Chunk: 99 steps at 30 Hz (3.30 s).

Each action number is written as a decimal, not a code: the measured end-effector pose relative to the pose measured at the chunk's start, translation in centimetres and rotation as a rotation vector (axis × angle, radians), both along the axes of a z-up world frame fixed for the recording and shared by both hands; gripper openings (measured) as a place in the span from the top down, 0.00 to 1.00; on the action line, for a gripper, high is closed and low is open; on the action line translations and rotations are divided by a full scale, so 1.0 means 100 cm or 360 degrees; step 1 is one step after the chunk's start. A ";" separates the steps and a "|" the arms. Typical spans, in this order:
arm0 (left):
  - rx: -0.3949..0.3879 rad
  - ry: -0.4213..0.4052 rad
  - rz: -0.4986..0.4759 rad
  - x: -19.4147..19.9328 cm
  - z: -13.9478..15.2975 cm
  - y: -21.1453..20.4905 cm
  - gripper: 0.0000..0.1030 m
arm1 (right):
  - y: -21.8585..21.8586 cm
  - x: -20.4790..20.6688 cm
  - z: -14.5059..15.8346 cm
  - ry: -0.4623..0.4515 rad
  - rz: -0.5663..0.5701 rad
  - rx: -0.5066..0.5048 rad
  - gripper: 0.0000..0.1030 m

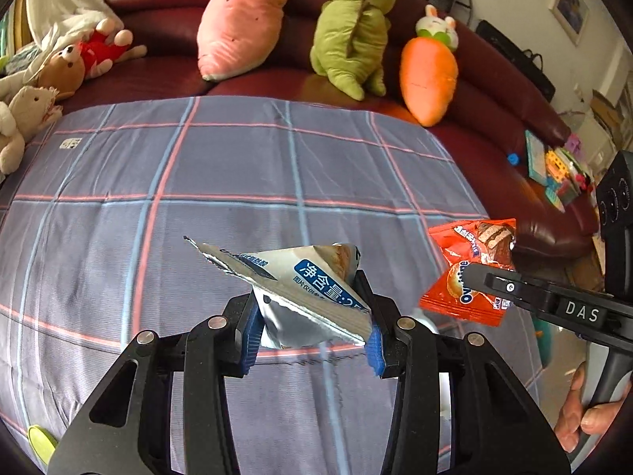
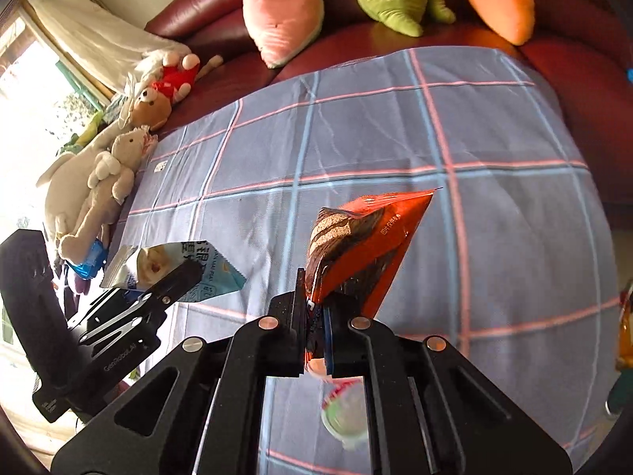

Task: Collect trash
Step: 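Carry the wrapper with the left tool while the right tool carries the orange packet to the bucket, then open the right tool over the teal bucket to drop the orange packet, then open the left tool over the teal bucket to drop the wrapper, then move both tools back to the table toward the two white lids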

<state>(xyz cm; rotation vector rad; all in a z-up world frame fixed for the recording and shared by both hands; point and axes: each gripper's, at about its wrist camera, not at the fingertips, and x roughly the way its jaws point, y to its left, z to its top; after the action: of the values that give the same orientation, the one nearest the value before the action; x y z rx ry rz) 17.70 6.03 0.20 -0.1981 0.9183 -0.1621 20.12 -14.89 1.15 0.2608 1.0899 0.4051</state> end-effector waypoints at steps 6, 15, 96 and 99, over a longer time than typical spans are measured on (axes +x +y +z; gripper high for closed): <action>0.0024 -0.0050 -0.0177 -0.013 0.018 -0.062 0.58 | -0.066 -0.033 0.020 -0.0069 -0.0141 0.0053 0.94; 0.0095 -0.0066 -0.0477 -0.029 0.029 -0.176 0.58 | -0.181 -0.083 0.029 -0.0133 -0.0407 0.0126 0.94; 0.0226 0.0216 -0.1150 -0.047 -0.045 -0.454 0.10 | -0.435 -0.197 -0.042 0.0178 -0.1349 -0.0136 0.18; 0.0219 0.0200 -0.1118 -0.047 -0.039 -0.435 0.10 | -0.419 -0.192 -0.036 0.0162 -0.1315 -0.0137 0.18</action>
<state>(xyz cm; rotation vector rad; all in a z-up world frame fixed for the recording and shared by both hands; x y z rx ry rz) 12.99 -37.46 -3.71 0.2544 1.0913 -0.7397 0.91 -56.83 -2.47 0.6255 1.0007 -0.3955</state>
